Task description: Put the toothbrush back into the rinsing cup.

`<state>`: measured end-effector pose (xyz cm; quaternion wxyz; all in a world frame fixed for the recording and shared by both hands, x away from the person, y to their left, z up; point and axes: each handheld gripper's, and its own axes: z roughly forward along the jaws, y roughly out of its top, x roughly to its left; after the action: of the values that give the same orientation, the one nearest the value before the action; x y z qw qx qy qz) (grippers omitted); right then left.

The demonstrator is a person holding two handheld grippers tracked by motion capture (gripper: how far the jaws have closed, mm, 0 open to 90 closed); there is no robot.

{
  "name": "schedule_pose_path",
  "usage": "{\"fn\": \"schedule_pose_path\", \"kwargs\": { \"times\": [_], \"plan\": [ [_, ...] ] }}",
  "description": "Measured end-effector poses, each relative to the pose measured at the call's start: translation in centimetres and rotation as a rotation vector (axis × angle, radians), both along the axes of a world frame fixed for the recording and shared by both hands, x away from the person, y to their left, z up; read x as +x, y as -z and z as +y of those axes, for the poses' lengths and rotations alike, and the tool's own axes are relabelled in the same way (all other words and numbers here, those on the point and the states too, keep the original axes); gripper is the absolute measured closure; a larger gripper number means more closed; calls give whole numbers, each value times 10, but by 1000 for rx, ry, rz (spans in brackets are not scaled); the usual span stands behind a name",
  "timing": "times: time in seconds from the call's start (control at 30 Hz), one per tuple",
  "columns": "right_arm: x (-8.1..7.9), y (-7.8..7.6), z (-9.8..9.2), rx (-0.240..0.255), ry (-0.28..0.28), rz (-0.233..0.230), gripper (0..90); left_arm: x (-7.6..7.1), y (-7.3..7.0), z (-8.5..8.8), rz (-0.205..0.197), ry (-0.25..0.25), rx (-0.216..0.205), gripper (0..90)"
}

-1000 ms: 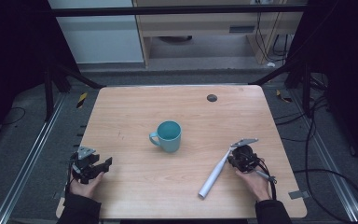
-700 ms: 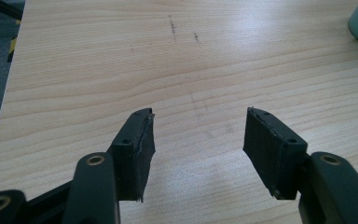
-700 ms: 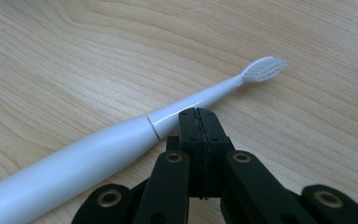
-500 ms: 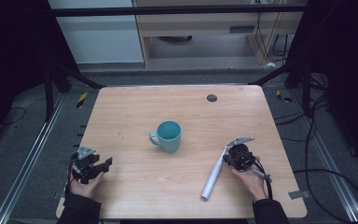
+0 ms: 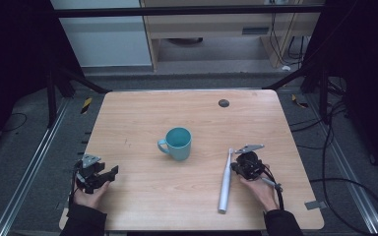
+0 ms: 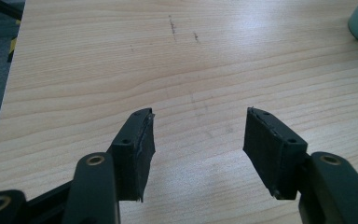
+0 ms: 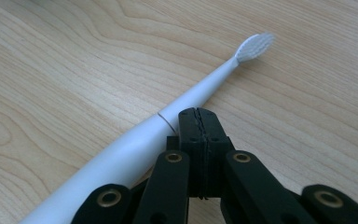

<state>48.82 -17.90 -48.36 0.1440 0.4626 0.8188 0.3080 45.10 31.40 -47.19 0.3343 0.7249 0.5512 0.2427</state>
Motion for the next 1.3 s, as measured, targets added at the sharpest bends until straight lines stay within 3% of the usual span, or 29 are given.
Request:
{"fn": "schedule_pose_path", "kwargs": {
  "times": [1.3],
  "plan": [
    [-10, -2, 26, 7, -115, 13, 900, 0, -1, 0, -1, 2, 1, 418]
  ]
}}
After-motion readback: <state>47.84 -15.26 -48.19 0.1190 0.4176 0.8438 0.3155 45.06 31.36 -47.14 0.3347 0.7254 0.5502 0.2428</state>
